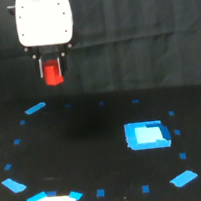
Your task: Pick up the red object from the table
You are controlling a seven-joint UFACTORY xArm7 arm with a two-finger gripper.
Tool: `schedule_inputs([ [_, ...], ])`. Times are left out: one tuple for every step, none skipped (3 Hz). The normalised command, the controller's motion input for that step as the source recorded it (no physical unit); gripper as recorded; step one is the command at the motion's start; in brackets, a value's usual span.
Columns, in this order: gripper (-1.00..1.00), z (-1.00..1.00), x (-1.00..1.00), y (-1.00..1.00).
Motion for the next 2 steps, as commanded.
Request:
schedule_inputs([
  [-1.0,0.3,-0.2,-0.15],
  [-1.0,1.0,-0.12,-0.14],
])
